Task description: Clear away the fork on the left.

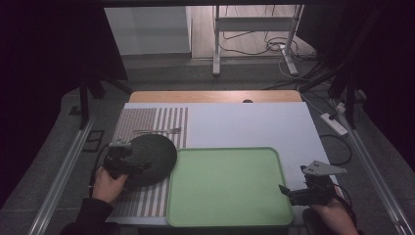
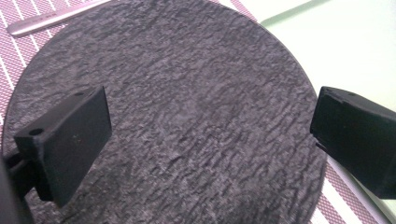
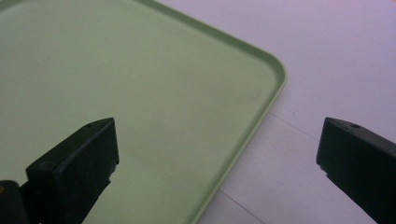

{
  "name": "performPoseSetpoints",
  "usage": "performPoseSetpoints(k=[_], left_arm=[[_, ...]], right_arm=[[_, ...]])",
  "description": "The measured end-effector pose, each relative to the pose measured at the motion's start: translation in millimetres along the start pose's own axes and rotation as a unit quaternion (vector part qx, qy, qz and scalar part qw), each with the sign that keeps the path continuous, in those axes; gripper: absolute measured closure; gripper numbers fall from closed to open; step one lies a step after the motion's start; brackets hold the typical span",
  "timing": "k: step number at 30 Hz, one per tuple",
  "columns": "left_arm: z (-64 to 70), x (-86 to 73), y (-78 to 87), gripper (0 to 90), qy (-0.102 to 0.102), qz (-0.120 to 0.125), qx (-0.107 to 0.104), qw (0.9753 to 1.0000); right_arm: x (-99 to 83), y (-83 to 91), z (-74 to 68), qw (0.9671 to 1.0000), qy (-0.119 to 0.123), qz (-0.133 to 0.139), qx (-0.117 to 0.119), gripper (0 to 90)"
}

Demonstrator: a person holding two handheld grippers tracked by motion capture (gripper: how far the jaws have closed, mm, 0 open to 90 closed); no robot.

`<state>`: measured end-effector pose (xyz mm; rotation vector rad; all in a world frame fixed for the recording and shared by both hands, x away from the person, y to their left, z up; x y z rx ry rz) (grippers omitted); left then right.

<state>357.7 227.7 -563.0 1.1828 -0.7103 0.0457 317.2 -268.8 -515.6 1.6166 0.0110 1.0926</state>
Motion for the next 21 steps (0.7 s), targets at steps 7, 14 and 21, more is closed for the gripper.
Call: performPoseSetpoints(k=[7, 14, 21], left_arm=[[-7.7, 7.0, -2.5, 0.0, 0.003, -0.003, 0.005, 1.0000], [-15.3, 14.7, -5.1, 0.0, -0.001, -0.007, 0.009, 0.9999], [-23.1, 21.1, -10.6, 0.0, 0.000, -0.014, 0.008, 0.9999]], right_arm=[[-0.3, -0.4, -0.8, 1.0000, 0.003, -0.002, 0.002, 0.0], [-0.3, -0.5, -1.0, 1.0000, 0.003, -0.003, 0.002, 0.0], [-0.2, -0.6, -0.8, 1.0000, 0.003, -0.002, 0.002, 0.0]])
Point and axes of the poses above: each handheld gripper's, and its own axes: y roughly backward along the jaws, x roughly out of its top, z roughly to its right, the point moved 9 cm from there along -y, roughly forward along the jaws, and after that the axes turned 10 degrees about -z, right-handed, at the moved point
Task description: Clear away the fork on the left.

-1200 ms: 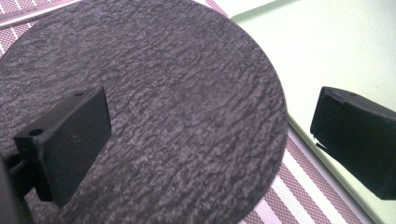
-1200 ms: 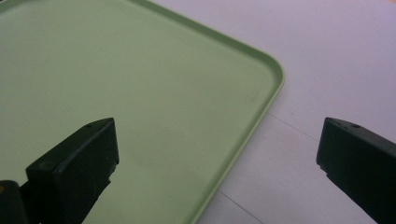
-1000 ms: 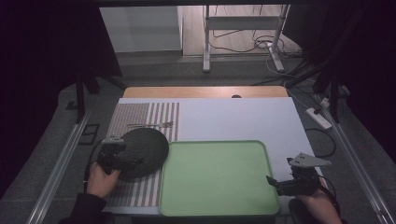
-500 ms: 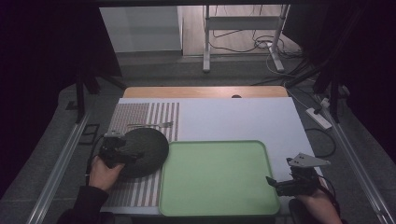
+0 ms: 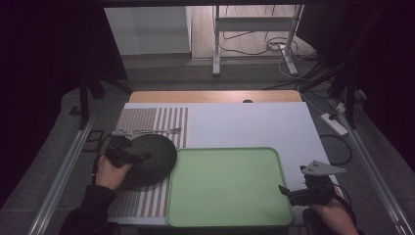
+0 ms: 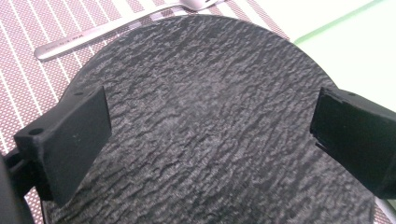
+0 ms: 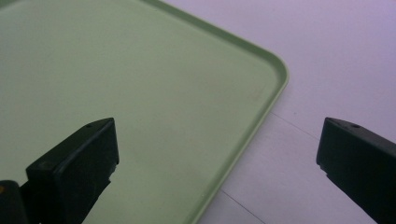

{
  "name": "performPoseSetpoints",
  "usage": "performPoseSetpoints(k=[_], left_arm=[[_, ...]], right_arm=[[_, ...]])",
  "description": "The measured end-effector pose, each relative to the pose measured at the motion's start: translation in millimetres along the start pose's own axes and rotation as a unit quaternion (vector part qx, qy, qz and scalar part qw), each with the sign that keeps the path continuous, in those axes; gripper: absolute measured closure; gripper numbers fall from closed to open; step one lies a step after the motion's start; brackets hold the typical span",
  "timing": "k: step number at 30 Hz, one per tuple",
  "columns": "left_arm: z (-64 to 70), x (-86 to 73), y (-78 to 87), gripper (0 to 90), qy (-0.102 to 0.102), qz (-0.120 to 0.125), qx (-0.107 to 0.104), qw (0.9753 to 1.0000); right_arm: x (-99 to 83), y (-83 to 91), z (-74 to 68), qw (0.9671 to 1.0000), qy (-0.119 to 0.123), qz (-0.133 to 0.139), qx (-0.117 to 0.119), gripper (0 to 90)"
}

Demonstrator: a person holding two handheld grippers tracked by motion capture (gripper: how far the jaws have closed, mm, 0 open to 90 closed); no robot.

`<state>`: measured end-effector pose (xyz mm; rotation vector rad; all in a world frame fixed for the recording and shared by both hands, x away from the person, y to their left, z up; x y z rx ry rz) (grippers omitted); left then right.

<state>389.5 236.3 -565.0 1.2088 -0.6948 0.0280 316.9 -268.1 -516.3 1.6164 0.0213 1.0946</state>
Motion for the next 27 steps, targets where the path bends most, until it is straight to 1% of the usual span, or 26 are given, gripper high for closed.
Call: performPoseSetpoints(k=[5, 9, 12, 14, 20, 22, 27], left_arm=[[-4.9, 6.3, -3.1, 0.0, 0.001, -0.003, 0.004, 1.0000], [-9.2, 12.9, -4.3, 0.0, 0.015, 0.004, -0.008, 0.9998], [-12.5, 16.6, -5.7, 0.0, 0.018, 0.006, -0.012, 0.9998], [-14.7, 20.1, -6.6, 0.0, 0.016, 0.007, -0.021, 0.9996], [-20.2, 25.7, -10.4, 0.0, 0.010, -0.003, -0.015, 0.9998], [-23.1, 30.5, -13.4, 0.0, 0.007, -0.008, -0.010, 0.9999], [-26.6, 36.2, -15.4, 0.0, 0.004, -0.010, -0.006, 0.9999]], right_arm=[[0.0, 0.0, -0.1, 1.0000, 0.000, 0.000, 0.000, 0.0], [-0.1, -0.1, -0.3, 1.0000, 0.001, -0.001, 0.001, 0.0], [0.0, -0.1, -0.5, 1.0000, 0.001, -0.001, 0.001, 0.0], [-0.1, -0.2, -0.7, 1.0000, 0.001, -0.001, 0.002, 0.0], [0.0, -0.4, -0.8, 1.0000, 0.002, -0.001, 0.002, 0.0], [-0.1, -0.4, -0.9, 1.0000, 0.002, -0.001, 0.003, 0.0], [-0.1, -0.4, -1.0, 1.0000, 0.003, -0.002, 0.003, 0.0]])
Point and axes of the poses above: each handheld gripper's, and its own axes: y roughly backward along the jaws, x roughly out of its top, z roughly to its right, the point moved 9 cm from there along -y, roughly forward along the jaws, and after that the axes turned 10 degrees about -z, right-handed, at the moved point
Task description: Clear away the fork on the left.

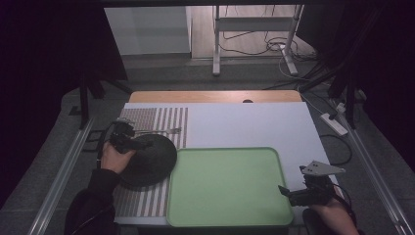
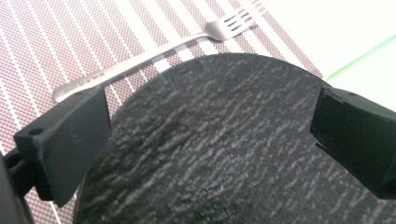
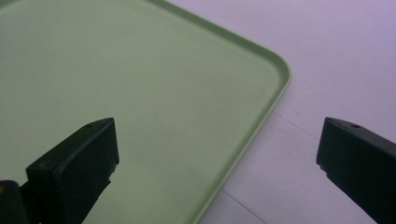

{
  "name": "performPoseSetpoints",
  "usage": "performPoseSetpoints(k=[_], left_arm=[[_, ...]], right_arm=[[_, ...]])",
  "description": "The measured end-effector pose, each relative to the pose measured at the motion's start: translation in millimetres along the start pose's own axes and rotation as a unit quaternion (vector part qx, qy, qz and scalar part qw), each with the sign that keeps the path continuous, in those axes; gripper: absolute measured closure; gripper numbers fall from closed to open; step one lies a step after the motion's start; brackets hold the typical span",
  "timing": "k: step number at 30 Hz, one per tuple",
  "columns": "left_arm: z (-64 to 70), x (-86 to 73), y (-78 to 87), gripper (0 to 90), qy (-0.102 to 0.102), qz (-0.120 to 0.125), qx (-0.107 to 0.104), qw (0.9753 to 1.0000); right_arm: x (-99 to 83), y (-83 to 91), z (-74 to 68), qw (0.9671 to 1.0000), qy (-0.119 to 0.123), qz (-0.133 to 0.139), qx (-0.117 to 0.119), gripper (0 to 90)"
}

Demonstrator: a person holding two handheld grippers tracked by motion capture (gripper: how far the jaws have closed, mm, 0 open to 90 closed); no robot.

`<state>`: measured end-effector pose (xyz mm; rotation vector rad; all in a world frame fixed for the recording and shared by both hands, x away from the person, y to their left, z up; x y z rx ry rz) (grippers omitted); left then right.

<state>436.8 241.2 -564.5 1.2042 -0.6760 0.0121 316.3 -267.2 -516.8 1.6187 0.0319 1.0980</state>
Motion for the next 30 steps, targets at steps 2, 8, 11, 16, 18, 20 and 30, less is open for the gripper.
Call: performPoseSetpoints(k=[2, 8, 11, 16, 18, 20, 30], left_arm=[[-2.2, 2.6, -0.4, 0.0, 0.000, 0.001, 0.002, 1.0000], [-12.2, 9.5, -6.7, 0.0, 0.007, -0.006, 0.006, 0.9999], [-15.1, 11.5, -9.6, 0.0, 0.008, -0.009, 0.007, 0.9999], [-20.0, 16.5, -15.0, 0.0, 0.011, -0.014, 0.011, 0.9998], [-20.9, 18.8, -16.8, 0.0, 0.010, -0.015, 0.010, 0.9998], [-22.0, 21.2, -18.5, 0.0, 0.009, -0.017, 0.011, 0.9998], [-33.5, 32.9, -25.2, 7.0, -0.001, -0.029, 0.023, 0.9993]], right_arm=[[0.0, 0.0, -0.1, 1.0000, 0.001, 0.000, 0.001, 0.0], [0.0, -0.2, -0.2, 1.0000, 0.003, -0.002, 0.000, 0.0], [0.1, -0.5, -0.4, 1.0000, 0.003, -0.002, 0.001, 0.0], [0.1, -0.5, -0.4, 1.0000, 0.003, -0.002, 0.002, 0.0], [0.2, -0.5, -0.5, 1.0000, 0.004, -0.002, 0.002, 0.0], [0.2, -0.6, -0.6, 1.0000, 0.004, -0.002, 0.002, 0.0], [0.1, -0.7, -0.8, 1.0000, 0.006, -0.003, 0.004, 0.0]])
Point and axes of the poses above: each handheld gripper's, and its own axes: y roughly backward along the jaws, x roughly out of its top, z roughly to its right, the point moved 9 cm from there along -y, roughly forward along the jaws, and after that the axes turned 10 degrees about -z, right-handed, at the moved point
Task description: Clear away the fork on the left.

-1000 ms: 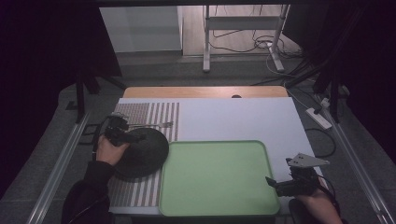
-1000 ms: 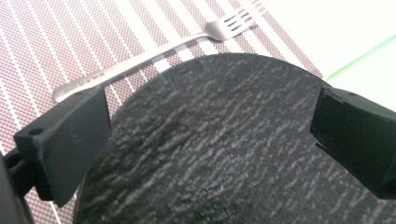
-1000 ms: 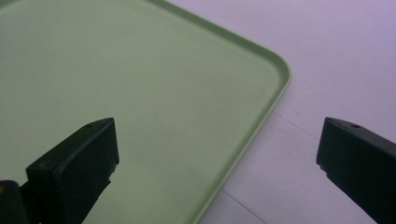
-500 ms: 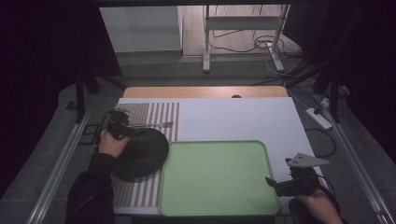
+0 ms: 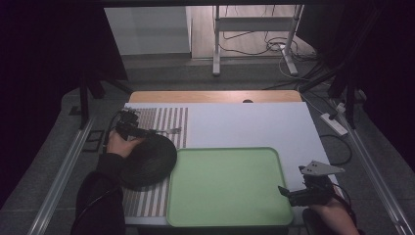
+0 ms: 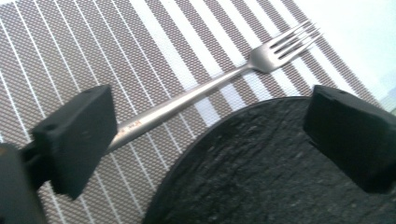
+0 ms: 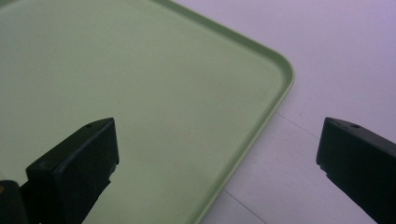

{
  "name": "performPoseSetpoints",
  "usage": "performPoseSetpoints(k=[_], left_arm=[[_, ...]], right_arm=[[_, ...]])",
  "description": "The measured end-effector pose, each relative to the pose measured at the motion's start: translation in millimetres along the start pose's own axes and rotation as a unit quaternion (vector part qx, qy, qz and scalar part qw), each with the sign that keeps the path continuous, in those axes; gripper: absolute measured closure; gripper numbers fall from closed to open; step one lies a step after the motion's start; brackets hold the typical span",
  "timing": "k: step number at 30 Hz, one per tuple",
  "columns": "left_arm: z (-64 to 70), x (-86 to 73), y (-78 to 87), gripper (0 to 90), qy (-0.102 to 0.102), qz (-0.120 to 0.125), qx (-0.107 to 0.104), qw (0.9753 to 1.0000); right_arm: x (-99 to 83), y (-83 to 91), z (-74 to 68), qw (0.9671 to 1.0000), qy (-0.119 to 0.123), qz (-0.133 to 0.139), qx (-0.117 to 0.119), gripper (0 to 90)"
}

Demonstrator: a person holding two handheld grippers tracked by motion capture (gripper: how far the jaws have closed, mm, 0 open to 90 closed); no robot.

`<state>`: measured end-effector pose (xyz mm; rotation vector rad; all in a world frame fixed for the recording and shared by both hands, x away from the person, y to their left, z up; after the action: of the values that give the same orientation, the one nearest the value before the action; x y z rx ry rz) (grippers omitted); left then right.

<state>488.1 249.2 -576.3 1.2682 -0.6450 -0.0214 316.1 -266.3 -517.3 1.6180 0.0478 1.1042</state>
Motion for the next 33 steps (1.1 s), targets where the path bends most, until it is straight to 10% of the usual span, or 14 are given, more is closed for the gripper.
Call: performPoseSetpoints(k=[5, 13, 20, 33], left_arm=[[-8.3, 2.3, -0.7, 26.9, 0.006, -0.005, 0.006, 1.0000], [-32.4, 1.9, -7.1, 88.5, 0.016, -0.029, 0.048, 0.9983], [-50.8, -1.2, -22.1, 88.6, 0.033, -0.059, 0.072, 0.9951], [-44.1, -16.7, -16.4, 88.8, 0.034, -0.086, 0.033, 0.9952]], right_arm=[[0.0, 0.0, -0.1, 1.0000, 0.000, 0.000, 0.000, 0.0], [0.1, -0.2, -0.6, 1.0000, 0.000, 0.000, 0.003, 0.0], [0.2, -0.4, -0.6, 1.0000, 0.000, 0.000, 0.004, 0.0], [0.1, -0.4, -1.5, 1.0000, 0.004, 0.000, 0.006, 0.0]])
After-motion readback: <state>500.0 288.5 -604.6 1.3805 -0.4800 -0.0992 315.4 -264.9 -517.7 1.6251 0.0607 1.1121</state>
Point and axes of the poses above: each handheld gripper's, and its own axes: y roughly backward along the jaws, x roughly out of its top, z roughly to its right, the point moved 9 cm from there along -y, roughly forward along the jaws, and after that the axes turned 10 degrees about -z, right-handed, at the moved point
